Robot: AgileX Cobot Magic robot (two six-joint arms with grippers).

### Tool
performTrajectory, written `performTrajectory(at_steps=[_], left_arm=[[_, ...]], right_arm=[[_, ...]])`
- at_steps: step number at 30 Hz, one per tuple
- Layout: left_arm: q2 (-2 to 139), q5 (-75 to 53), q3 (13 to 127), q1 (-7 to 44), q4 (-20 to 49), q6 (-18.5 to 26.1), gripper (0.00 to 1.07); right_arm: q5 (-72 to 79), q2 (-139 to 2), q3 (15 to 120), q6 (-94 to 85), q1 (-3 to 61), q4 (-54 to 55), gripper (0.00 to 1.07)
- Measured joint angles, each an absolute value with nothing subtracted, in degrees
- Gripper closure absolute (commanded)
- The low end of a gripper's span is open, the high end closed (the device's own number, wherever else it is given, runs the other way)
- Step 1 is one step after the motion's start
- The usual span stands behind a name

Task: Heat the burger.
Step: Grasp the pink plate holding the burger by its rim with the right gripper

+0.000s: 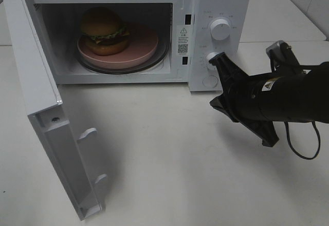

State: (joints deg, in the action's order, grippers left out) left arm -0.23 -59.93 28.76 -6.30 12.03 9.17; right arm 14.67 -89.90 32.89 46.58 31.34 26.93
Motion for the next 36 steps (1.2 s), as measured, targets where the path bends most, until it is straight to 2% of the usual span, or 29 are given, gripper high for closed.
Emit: performTrajectory(at_steps=[12, 21, 32, 36], left_arm=[[-0.2, -59.9, 28.8, -6.3, 12.0, 9.2, 0.09], [-0.2, -59.9, 28.8, -6.3, 12.0, 9.2, 0.09], [-0.2, -59.9, 28.8, -6.3, 12.0, 9.2, 0.09], [-0.2, -59.9, 28.8, -6.3, 12.0, 9.2, 0.09]], right_arm=[[-10.9, -89.7, 44.5, 13.1, 31.3, 26.0, 1.07], [-21.9, -89.7, 48.6, -4.6, 31.3, 25.4, 1.06], [-37.0, -89.7, 54.9, -19.9, 31.3, 14.3, 1.06], [-43.0, -89.7, 56.6, -33.1, 31.3, 12.4, 1.06]])
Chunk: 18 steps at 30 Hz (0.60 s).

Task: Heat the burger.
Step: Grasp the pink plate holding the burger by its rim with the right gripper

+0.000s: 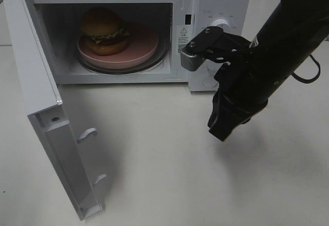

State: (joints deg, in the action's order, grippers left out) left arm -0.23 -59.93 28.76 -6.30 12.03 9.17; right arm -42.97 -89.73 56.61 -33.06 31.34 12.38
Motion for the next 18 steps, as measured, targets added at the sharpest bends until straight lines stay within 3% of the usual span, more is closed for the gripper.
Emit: performTrajectory(at_steps=[9, 11, 17, 18], left_arm=[[-0.2, -59.9, 28.8, -6.3, 12.0, 9.2, 0.09], [-0.2, -59.9, 28.8, -6.3, 12.0, 9.2, 0.09], [-0.2, -59.9, 28.8, -6.3, 12.0, 9.2, 0.09], [-0.2, -59.9, 28.8, -6.3, 12.0, 9.2, 0.09]], right_arm=[[-47.8, -89.7, 57.2, -60.5, 31.3, 11.9, 1.01], [-47.9, -89.7, 57.3, -70.9, 31.3, 11.2, 0.94], [-47.2, -89.7, 57.4, -77.9, 31.3, 10.5, 0.79], [-46.0, -89.7, 57.4, -79.9, 31.3, 10.3, 0.68]])
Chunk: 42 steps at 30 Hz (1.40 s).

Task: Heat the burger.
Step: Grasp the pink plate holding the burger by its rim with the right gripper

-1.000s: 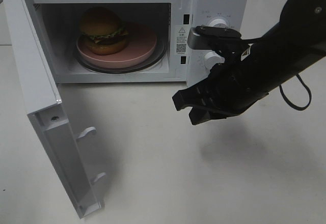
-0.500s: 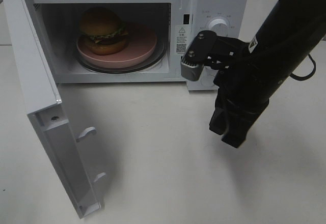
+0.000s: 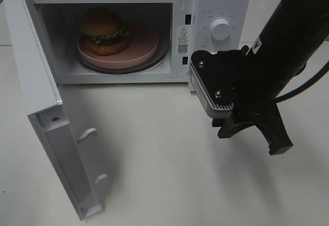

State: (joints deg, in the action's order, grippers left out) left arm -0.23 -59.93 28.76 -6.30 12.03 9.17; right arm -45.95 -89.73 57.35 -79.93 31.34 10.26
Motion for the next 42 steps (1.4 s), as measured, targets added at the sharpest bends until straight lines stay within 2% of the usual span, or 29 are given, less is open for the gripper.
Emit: performTrajectory(at_steps=[1, 2, 4, 5, 6, 7, 8, 9, 11, 22, 42], left_arm=[[-0.2, -59.9, 28.8, -6.3, 12.0, 9.2, 0.09], [-0.2, -59.9, 28.8, -6.3, 12.0, 9.2, 0.09], [-0.2, -59.9, 28.8, -6.3, 12.0, 9.2, 0.09], [-0.2, -59.9, 28.8, -6.3, 12.0, 9.2, 0.09], [-0.2, -59.9, 28.8, -6.3, 12.0, 9.2, 0.09], [-0.2, -59.9, 28.8, -6.3, 12.0, 9.2, 0.09], [-0.2, -59.9, 28.8, -6.3, 12.0, 9.2, 0.09], [-0.2, -59.9, 28.8, -6.3, 12.0, 9.2, 0.09], [-0.2, -59.9, 28.8, -6.3, 12.0, 9.2, 0.09], [-0.2, -59.9, 28.8, -6.3, 12.0, 9.2, 0.09], [-0.2, -59.9, 28.8, -6.3, 12.0, 9.2, 0.09]], right_arm=[[-44.7, -89.7, 57.4, -81.0, 31.3, 9.6, 0.62], [-44.7, -89.7, 57.4, -81.0, 31.3, 9.6, 0.62], [-43.7, -89.7, 57.4, -81.0, 31.3, 9.0, 0.34], [-43.7, -89.7, 57.4, -81.0, 31.3, 9.0, 0.34], [-43.4, -89.7, 57.4, -80.5, 31.3, 9.0, 0.26], [-43.4, -89.7, 57.4, -80.5, 31.3, 9.0, 0.26], [-43.1, -89.7, 57.4, -78.4, 31.3, 9.0, 0.16], [-42.3, -89.7, 57.4, -76.3, 31.3, 9.0, 0.12], [-41.9, -89.7, 57.4, -75.5, 31.3, 8.9, 0.09], [-39.2, -89.7, 59.8, -73.2, 31.5, 4.5, 0.11], [-28.0, -100.3, 71.0, -66.2, 38.3, -5.1, 0.14]])
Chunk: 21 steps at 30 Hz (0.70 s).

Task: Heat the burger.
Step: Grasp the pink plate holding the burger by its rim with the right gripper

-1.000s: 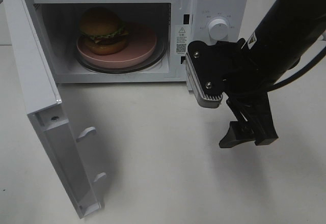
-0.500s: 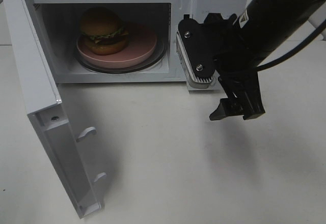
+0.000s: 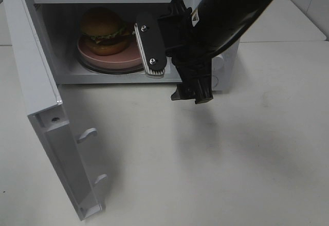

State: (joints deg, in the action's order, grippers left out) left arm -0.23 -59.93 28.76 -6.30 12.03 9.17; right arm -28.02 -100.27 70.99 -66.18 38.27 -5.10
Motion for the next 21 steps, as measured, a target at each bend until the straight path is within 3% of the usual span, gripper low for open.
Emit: performTrajectory(at_steps=[21], left_arm=[[-0.2, -59.9, 28.8, -6.3, 12.0, 9.2, 0.09]], right_arm=[[-25.8, -115.6, 86.6, -64.3, 38.7, -5.6, 0.18]])
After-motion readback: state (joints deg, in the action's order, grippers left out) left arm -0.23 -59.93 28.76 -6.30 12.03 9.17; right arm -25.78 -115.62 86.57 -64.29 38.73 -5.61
